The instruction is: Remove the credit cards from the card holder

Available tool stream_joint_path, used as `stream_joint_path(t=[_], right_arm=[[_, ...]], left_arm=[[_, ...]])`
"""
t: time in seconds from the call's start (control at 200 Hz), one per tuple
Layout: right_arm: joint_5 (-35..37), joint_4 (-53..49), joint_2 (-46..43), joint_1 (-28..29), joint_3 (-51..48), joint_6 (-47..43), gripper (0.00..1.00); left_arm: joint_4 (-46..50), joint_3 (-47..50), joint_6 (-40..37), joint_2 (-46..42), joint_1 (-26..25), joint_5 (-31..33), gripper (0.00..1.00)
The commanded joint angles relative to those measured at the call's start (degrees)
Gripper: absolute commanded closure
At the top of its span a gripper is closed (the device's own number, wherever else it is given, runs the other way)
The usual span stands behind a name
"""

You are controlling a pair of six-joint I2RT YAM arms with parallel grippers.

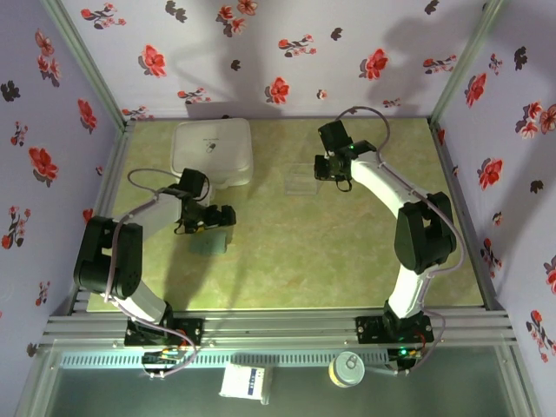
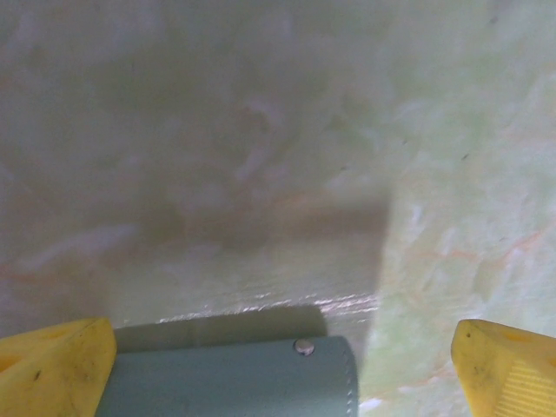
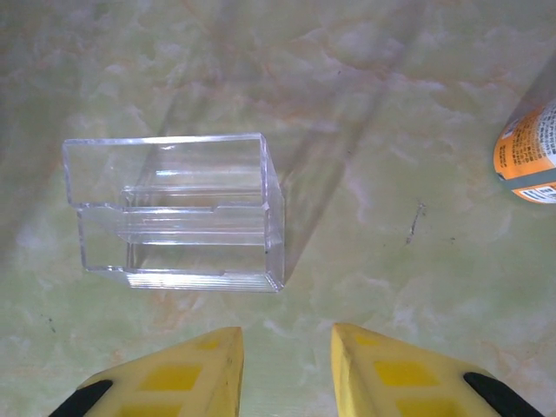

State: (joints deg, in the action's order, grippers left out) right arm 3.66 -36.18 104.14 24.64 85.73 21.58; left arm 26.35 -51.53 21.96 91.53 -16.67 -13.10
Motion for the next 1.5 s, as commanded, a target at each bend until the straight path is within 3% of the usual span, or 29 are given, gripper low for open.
stream_joint_path(t=[0.0, 0.32, 0.695, 0.98, 1.495], right_arm=[[-1.76, 2.15, -1.82, 0.24, -1.04, 0.84, 0.66], [-4.01, 4.1, -0.9, 0.43, -1.8, 0.57, 0.66], [-7.18, 5.55, 0.97, 0.41, -1.14, -0.68, 0.65], [-8.23, 5.53, 1.94, 0.41, -0.74, -1.95, 0.64], [-7.45, 6.29, -1.47, 0.34, -5.64, -3.79, 0.62]], left_arm=[[2.61, 2.79, 0.25, -1.8, -0.36, 0.04, 0.0], [5.06, 8.65, 4.63, -9.91, -1.86, 1.0, 0.0], [8.67, 12.06, 13.03, -16.34, -10.0, 6.31, 0.0], [13.64, 7.39, 17.48, -12.41, -18.95, 14.65, 0.04], [17.81, -0.39, 19.55, -1.74, -22.83, 22.46, 0.05]])
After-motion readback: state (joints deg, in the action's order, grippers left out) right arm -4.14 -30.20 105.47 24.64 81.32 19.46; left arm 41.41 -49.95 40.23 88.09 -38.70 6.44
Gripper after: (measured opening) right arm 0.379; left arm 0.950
